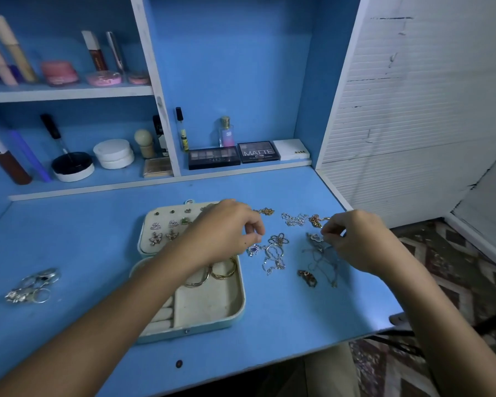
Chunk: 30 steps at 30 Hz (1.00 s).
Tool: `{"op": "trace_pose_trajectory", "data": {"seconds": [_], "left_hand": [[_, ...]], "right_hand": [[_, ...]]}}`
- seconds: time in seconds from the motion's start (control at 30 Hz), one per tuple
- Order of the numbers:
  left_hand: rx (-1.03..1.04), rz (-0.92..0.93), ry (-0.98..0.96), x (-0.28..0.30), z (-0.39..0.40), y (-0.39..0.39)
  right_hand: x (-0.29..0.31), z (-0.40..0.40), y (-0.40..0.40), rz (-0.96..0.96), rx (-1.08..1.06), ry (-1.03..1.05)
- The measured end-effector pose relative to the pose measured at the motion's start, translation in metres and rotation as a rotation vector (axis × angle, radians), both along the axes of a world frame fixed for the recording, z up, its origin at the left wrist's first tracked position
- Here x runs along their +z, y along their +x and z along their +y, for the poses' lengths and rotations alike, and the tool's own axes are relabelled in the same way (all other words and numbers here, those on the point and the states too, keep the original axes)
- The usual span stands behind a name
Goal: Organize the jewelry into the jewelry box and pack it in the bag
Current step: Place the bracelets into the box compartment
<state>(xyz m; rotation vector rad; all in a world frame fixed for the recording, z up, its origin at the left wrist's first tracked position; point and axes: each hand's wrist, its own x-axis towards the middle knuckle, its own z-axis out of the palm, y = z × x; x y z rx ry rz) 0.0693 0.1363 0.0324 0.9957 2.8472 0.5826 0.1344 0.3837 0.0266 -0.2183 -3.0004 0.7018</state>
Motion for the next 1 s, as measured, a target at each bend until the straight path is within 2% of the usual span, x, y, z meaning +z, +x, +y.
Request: {"op": "trace_pose_trajectory", "data": {"seconds": [0.2,0.47,0.63,0.73,0.87,1.0], "left_hand": [[-0.117,-0.043,-0.157,-0.004,0.037,-0.010],[-0.178,-0.062,-0.220,-0.004,0.049,-0.017],[-0.214,-0.055,-0.279,-0.004,0.051,-0.017],[-0.245,-0.024,-0.294,-0.006,0.050,-0.015],[-0.270,0.001,-0.289,-0.010,0.047,-0.015],[-0.272,-0.009,-0.259,-0.012,0.045,-0.016]], "right_hand": [[-0.008,0.014,0.006,-0.048,-0.040,0.117],[-0.017,0.017,0.007,-0.041,-0.056,0.107],[-0.020,0.011,0.006,-0.053,-0.054,0.189],[-0.022,0.009,0.005,-0.063,-0.027,0.221],[-0.020,0.012,0.006,-0.039,0.004,0.136],[-0.017,0.011,0.006,-0.058,0.017,0.141]]}}
